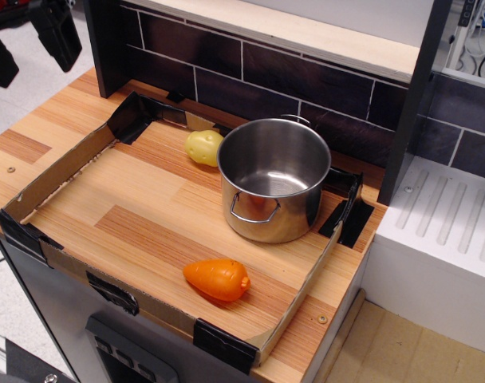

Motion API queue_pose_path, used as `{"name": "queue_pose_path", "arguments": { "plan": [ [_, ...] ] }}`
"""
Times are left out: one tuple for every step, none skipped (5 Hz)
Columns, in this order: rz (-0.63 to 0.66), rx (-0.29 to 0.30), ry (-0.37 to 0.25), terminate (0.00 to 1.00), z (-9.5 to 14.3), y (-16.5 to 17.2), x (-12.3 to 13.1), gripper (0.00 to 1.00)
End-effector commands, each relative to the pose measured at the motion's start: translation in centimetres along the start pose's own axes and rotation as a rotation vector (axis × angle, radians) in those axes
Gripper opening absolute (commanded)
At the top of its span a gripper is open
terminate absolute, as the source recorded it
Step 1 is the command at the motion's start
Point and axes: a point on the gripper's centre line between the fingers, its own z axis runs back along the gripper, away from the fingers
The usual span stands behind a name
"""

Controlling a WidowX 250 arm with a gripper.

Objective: Topple metal pot

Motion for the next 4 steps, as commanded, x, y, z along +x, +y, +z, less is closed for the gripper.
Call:
{"name": "queue_pose_path", "arguments": {
  "plan": [
    [0.039, 0.005, -0.049, 0.0, 0.5, -6.4, -1.8, 1.0],
    [0.067, -0.009, -0.064, 0.0, 0.3, -10.2, -2.5, 1.0],
    [0.097, 0.017, -0.135, 0.0, -0.7, -13.4, -3.1, 1.0],
    [0.129, 0.061, -0.139, 0.0, -2.2, -16.7, -2.7, 1.0]
  ]
}}
